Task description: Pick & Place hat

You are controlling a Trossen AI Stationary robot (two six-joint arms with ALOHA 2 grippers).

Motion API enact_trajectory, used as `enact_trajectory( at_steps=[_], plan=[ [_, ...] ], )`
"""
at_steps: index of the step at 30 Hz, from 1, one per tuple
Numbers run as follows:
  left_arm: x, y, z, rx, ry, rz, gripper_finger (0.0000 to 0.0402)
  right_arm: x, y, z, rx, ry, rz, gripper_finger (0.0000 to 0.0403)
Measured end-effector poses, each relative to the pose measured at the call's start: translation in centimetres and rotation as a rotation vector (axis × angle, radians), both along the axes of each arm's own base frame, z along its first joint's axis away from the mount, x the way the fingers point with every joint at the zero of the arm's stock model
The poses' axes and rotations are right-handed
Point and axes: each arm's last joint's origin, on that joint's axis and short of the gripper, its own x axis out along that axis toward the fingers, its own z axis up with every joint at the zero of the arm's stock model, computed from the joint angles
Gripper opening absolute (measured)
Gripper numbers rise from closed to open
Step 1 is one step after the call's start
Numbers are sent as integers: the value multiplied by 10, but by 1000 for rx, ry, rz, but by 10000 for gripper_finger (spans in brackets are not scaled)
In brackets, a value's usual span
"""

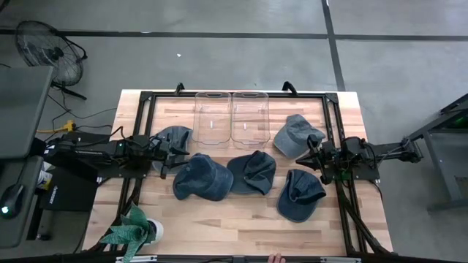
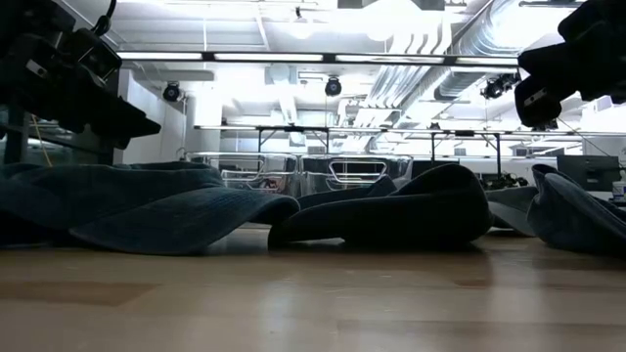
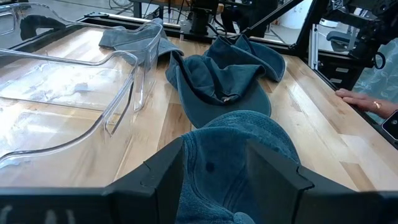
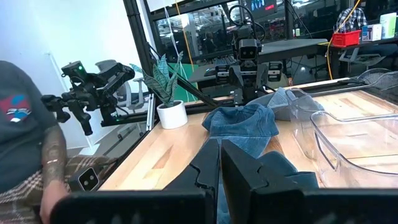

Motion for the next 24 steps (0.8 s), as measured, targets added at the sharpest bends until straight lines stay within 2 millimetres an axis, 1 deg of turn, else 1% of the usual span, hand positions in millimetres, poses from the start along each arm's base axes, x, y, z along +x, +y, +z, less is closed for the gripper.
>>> enact_trajectory(
  at_steps=[19, 21, 24],
  plan=[
    [0, 0, 0, 0, 0, 0, 166, 0, 0, 0, 0, 0, 0, 12],
    [0, 0, 0, 0, 0, 0, 166, 0, 0, 0, 25, 1, 2, 12],
    [0, 0, 0, 0, 0, 0, 166, 0, 0, 4, 3, -37, -2, 12]
  ],
)
